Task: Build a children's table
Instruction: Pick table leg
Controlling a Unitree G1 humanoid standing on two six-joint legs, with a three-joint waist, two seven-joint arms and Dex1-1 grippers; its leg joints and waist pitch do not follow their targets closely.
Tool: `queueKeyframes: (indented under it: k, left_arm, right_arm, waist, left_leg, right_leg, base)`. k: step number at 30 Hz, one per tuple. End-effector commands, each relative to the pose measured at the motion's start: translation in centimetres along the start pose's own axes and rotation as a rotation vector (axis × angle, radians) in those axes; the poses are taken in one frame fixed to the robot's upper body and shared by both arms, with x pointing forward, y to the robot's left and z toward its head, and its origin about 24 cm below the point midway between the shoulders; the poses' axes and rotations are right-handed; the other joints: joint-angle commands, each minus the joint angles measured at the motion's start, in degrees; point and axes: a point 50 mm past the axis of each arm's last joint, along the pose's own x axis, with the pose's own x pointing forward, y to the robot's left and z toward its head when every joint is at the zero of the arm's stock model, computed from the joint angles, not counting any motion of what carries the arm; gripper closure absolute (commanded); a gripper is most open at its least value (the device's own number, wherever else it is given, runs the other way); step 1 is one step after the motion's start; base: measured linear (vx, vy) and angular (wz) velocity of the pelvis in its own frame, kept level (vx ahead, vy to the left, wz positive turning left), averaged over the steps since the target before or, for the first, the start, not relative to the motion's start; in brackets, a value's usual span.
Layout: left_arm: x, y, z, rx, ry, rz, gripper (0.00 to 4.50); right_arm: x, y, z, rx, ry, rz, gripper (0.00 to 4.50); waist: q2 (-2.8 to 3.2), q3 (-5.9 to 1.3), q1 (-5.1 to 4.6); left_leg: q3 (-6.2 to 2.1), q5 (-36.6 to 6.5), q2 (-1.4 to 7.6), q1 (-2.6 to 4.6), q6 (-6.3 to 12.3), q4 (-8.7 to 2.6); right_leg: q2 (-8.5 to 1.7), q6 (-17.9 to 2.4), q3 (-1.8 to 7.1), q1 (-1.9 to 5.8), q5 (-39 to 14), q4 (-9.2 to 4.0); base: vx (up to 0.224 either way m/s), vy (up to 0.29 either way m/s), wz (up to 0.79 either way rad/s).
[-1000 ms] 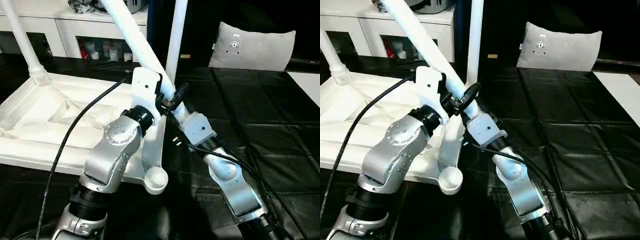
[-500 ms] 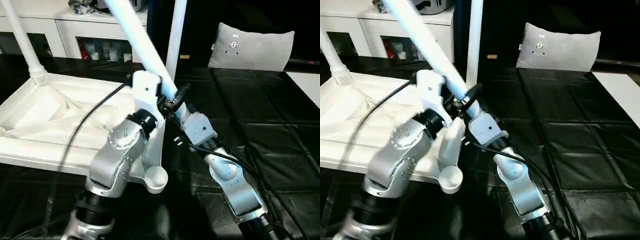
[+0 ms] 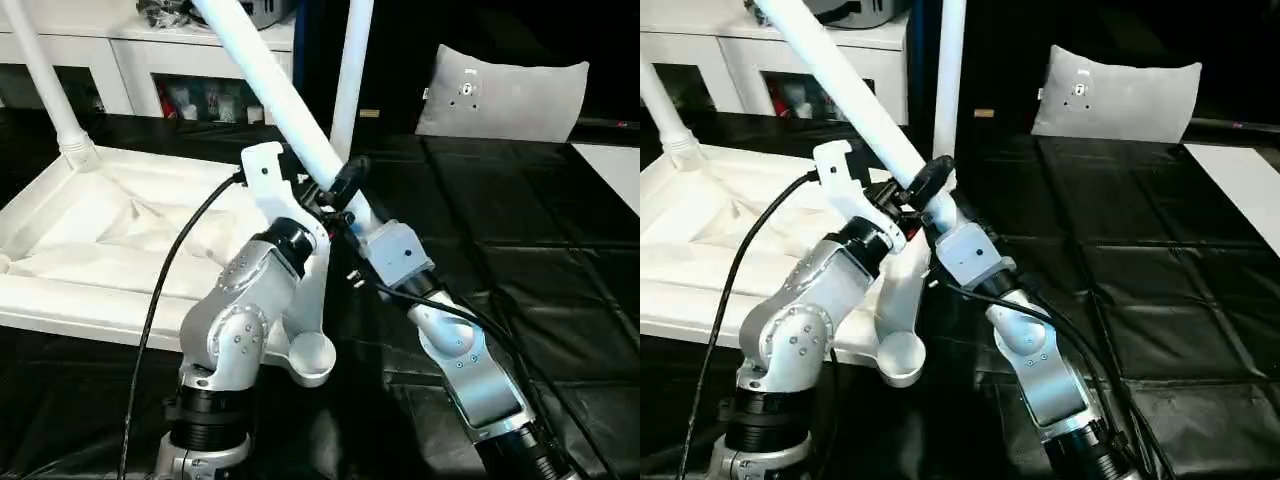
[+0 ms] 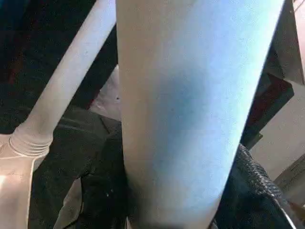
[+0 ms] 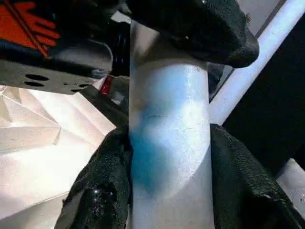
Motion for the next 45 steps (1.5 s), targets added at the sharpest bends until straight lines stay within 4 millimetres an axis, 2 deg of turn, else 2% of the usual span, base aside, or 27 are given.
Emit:
queueKeyframes:
  k: [1, 8, 10, 13, 15, 17, 20, 23, 24, 26, 28, 29, 32, 34, 35, 36, 38, 40, 42, 43, 45]
  left_arm:
    - [0.1, -0.2, 0.3, -0.036, -0.019, 0.019, 2.58]
    - [0.1, 0.0, 0.5, 0.037, -0.003, 0.035, 2.58]
    - [0.1, 0.1, 0.5, 0.035, -0.005, 0.041, 2.59]
    - [0.1, 0.3, 0.6, 0.058, -0.004, 0.054, 2.59]
    - [0.1, 0.6, 0.7, 0.099, 0.003, 0.055, 2.60]
    - [0.1, 1.0, 0.9, 0.136, 0.008, 0.060, 2.60]
    - [0.1, 1.7, 1.4, 0.196, 0.022, 0.051, 2.61]
    - [-0.1, 2.6, 2.3, 0.230, 0.040, 0.022, 2.62]
    - [-0.2, 3.2, 3.1, 0.234, 0.065, -0.008, 2.62]
    - [-0.3, 3.4, 3.3, 0.226, 0.076, -0.021, 2.62]
    - [-0.6, 3.8, 3.8, 0.231, 0.127, -0.089, 2.62]
    - [-0.7, 4.0, 4.0, 0.226, 0.150, -0.118, 2.62]
    - [-1.2, 4.2, 4.8, 0.176, 0.211, -0.215, 2.62]
    - [-1.5, 4.0, 5.5, 0.153, 0.272, -0.325, 2.62]
    - [-1.7, 3.9, 5.8, 0.149, 0.305, -0.381, 2.62]
    - [-1.8, 3.6, 6.0, 0.147, 0.326, -0.429, 2.62]
    - [-1.9, 3.4, 6.3, 0.137, 0.348, -0.485, 2.62]
    - [-2.2, 2.7, 6.9, 0.106, 0.383, -0.598, 2.62]
    - [-2.2, 2.4, 7.1, 0.108, 0.396, -0.636, 2.62]
    - [-2.3, 2.3, 7.1, 0.109, 0.408, -0.660, 2.62]
    - [-2.4, 1.6, 7.5, 0.095, 0.433, -0.745, 2.62]
  right_arm:
    - [0.2, -1.0, 0.1, 0.001, -0.003, -0.042, 2.60]
    - [0.2, -0.8, 0.1, 0.005, 0.002, -0.021, 2.60]
    - [0.2, -0.7, 0.0, 0.035, 0.002, -0.016, 1.90]
    - [0.2, -0.7, 0.1, 0.049, 0.000, -0.009, 1.84]
    - [0.2, -0.6, 0.1, 0.053, 0.001, 0.005, 1.49]
    - [0.2, -0.3, 0.1, 0.091, 0.004, 0.033, 1.45]
    - [0.0, -0.1, 0.1, 0.134, 0.001, 0.072, 1.06]
    - [-0.5, 0.1, 0.6, 0.225, -0.011, 0.159, 0.88]
    - [-0.9, -0.3, 1.1, 0.345, -0.004, 0.220, 0.64]
    - [-1.1, -0.4, 1.2, 0.404, 0.002, 0.244, 0.57]
    - [-1.5, -1.1, 1.5, 0.499, 0.031, 0.315, 0.52]
    - [-1.7, -1.4, 1.6, 0.535, 0.045, 0.351, 0.32]
    - [-2.4, -2.6, 2.1, 0.631, 0.086, 0.486, 0.15]
    - [-3.2, -3.9, 2.3, 0.733, 0.134, 0.592, 0.09]
    - [-3.4, -4.7, 2.4, 0.772, 0.148, 0.630, 0.09]
    - [-3.6, -5.2, 2.3, 0.794, 0.174, 0.649, 0.08]
    - [-3.8, -5.8, 2.2, 0.811, 0.196, 0.671, 0.08]
    - [-3.6, -7.0, 2.7, 0.845, 0.172, 0.683, 0.08]
    - [-3.5, -7.3, 3.0, 0.868, 0.154, 0.691, 0.08]
    - [-3.5, -7.5, 3.2, 0.890, 0.146, 0.701, 0.08]
    - [-3.3, -8.1, 4.1, 0.939, 0.113, 0.734, 0.08]
  waist:
    - [0.27, -3.38, -0.37]
    - [0.28, -3.46, -0.35]
    - [0.26, -3.49, -0.31]
    - [0.48, -3.47, -0.38]
    - [0.52, -3.51, -0.34]
    - [0.65, -3.52, -0.35]
    - [0.75, -3.57, -0.35]
    - [0.90, -3.64, -0.21]
    - [0.90, -3.57, -0.14]
    - [1.07, -3.67, -0.04]
    - [1.07, -3.57, 0.09]
    - [1.18, -3.62, 0.27]
    - [1.19, -3.54, 0.48]
    - [0.95, -3.47, 0.60]
    - [1.06, -3.59, 0.65]
    - [0.65, -3.51, 0.77]
    - [0.87, -3.54, 0.95]
    - [0.79, -3.66, 1.16]
    - [0.83, -3.71, 1.25]
    - [0.27, -3.65, 1.22]
    - [0.52, -3.69, 1.59]
  left_leg:
    - [-0.48, -7.1, 2.67, 0.33, 0.15, -4.02]
    - [-0.50, -6.4, 2.63, 0.31, 0.32, -3.94]
    - [-0.49, -6.3, 2.63, 0.31, 0.43, -3.93]
    - [-0.55, -6.7, 2.70, 0.35, 0.43, -3.98]
    - [-0.56, -6.6, 2.76, 0.45, 0.37, -3.97]
    - [-0.56, -6.8, 2.73, 0.47, 0.35, -4.01]
    - [-0.66, -6.7, 2.71, 0.50, 0.33, -4.06]
    - [-0.72, -6.2, 2.83, 0.60, 0.92, -4.08]
    - [-0.71, -5.7, 2.71, 0.55, 0.90, -4.10]
    - [-0.75, -5.1, 2.71, 0.77, 1.28, -4.06]
    - [-0.73, -5.7, 2.68, 0.97, 1.26, -4.17]
    - [-0.83, -5.7, 2.85, 0.98, 1.01, -4.16]
    - [-0.59, -6.0, 2.54, 0.94, 0.08, -4.12]
    - [-0.60, -5.6, 2.38, 0.92, 0.36, -4.10]
    - [-0.61, -5.4, 2.27, 0.83, 0.43, -4.00]
    - [-0.47, -5.1, 2.45, 0.76, 0.54, -4.03]
    - [-0.32, -4.3, 2.36, 0.69, 0.49, -3.91]
    - [-0.29, -3.3, 2.36, 0.71, 0.54, -3.91]
    - [-0.28, -2.8, 2.49, 0.69, 0.57, -3.89]
    - [-0.18, -2.8, 2.54, 0.72, 0.67, -3.93]
    - [-0.19, -2.0, 2.52, 0.70, 0.87, -3.89]
  right_leg:
    - [-4.31, -9.4, 3.05, 2.53, 2.0, -3.91]
    - [-4.32, -9.3, 3.03, 2.57, 3.3, -3.80]
    - [-4.37, -9.4, 3.06, 2.62, 3.4, -3.80]
    - [-4.35, -9.6, 3.01, 2.57, 3.2, -3.81]
    - [-4.38, -9.6, 3.03, 2.52, 3.5, -3.78]
    - [-4.33, -9.6, 3.00, 2.51, 3.5, -3.80]
    - [-4.35, -9.6, 2.99, 2.57, 3.7, -3.72]
    - [-4.40, -10.0, 3.04, 2.67, 5.5, -3.51]
    - [-4.32, -10.3, 2.94, 2.70, 6.1, -3.51]
    - [-4.33, -10.9, 2.94, 2.72, 7.2, -3.30]
    - [-4.30, -11.5, 2.89, 2.66, 5.9, -3.43]
    - [-4.51, -11.6, 2.90, 2.65, 5.5, -3.32]
    - [-4.44, -12.5, 2.87, 2.69, 3.1, -3.54]
    - [-4.33, -12.6, 2.88, 2.85, 2.4, -3.62]
    - [-4.42, -12.6, 2.84, 2.91, 1.6, -3.60]
    - [-4.62, -12.9, 2.89, 2.78, 0.7, -3.84]
    - [-4.78, -13.6, 2.87, 2.74, -0.2, -3.83]
    - [-4.82, -14.3, 2.77, 2.72, 0.0, -3.72]
    - [-4.83, -14.6, 2.74, 2.63, 0.5, -3.61]
    - [-4.83, -14.7, 2.74, 2.65, 0.4, -3.74]
    - [-4.99, -14.7, 2.74, 2.75, 0.4, -3.57]
  base:
    - [0.000, 0.000, 0.00]
    - [0.000, 0.000, 0.00]
    - [0.000, 0.000, 0.00]
    - [0.000, 0.000, 0.00]
    - [0.000, 0.000, 0.00]
    - [0.000, 0.000, 0.00]
    - [0.000, 0.000, 0.00]
    - [0.000, 0.000, 0.00]
    - [0.000, 0.000, 0.00]
    - [0.000, 0.000, 0.00]
    - [0.000, 0.000, 0.00]
    - [0.000, 0.000, 0.00]
    - [0.000, 0.000, 0.00]
    - [0.000, 0.000, 0.00]
    - [0.000, 0.000, 0.00]
    - [0.000, 0.000, 0.00]
    - [0.000, 0.000, 0.00]
    - [0.000, 0.000, 0.00]
    - [0.000, 0.000, 0.00]
    - [0.000, 0.000, 0.00]
    - [0.000, 0.000, 0.00]
